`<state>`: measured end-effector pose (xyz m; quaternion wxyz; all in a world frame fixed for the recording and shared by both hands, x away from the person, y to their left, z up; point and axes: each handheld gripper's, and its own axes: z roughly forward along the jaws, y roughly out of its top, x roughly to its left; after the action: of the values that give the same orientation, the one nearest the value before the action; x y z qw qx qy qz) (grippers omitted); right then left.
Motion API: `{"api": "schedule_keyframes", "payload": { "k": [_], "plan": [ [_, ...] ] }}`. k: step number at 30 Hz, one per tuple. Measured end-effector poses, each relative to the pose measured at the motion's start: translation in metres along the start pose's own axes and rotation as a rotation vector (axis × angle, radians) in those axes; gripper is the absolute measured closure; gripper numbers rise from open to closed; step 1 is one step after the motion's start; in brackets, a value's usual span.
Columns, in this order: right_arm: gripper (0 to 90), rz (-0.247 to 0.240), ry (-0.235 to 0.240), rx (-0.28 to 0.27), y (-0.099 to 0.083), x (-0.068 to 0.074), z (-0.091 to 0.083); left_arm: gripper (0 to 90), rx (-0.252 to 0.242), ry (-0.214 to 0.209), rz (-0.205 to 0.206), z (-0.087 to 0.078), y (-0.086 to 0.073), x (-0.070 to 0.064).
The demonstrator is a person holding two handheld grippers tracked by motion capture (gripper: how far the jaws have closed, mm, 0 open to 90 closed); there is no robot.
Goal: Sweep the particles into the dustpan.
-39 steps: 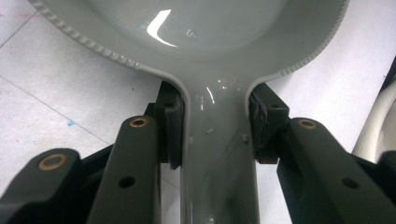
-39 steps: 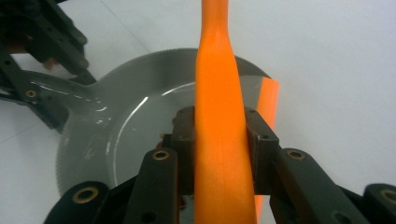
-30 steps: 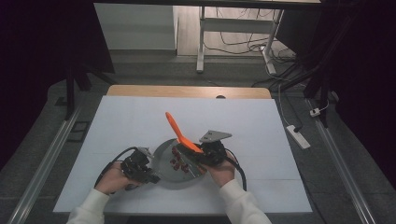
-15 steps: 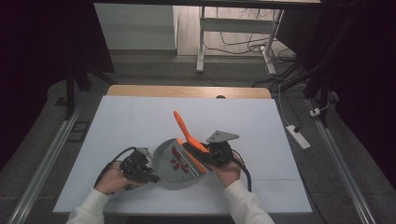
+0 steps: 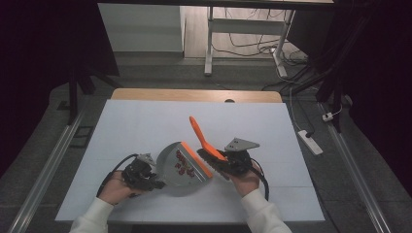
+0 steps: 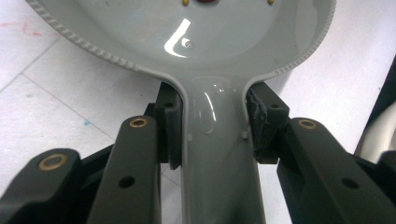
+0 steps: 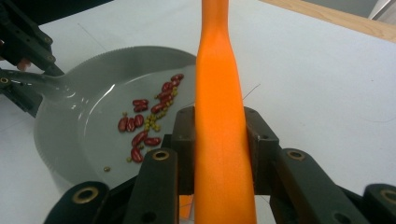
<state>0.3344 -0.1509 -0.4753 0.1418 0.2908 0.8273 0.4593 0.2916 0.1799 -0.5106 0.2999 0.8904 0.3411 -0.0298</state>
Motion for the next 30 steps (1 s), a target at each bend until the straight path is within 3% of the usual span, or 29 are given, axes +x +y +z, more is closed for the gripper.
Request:
{"api": "schedule_keyframes", "payload": {
  "k": [3,12,30],
  "plan": [
    [70.0,-0.001,-0.005,-0.004,0.0,-0.002,-0.004,61.8,-0.01,0.005,-0.001,-0.002,-0.001,0.0],
    [70.0,-0.012,-0.009,0.014,-0.008,-0.006,-0.015,61.9,-0.068,0.023,-0.057,-0.008,-0.007,-0.002],
    [69.9,-0.021,0.011,-0.018,-0.016,-0.017,-0.045,61.8,-0.181,0.076,-0.135,-0.02,-0.019,-0.006]
  ]
}}
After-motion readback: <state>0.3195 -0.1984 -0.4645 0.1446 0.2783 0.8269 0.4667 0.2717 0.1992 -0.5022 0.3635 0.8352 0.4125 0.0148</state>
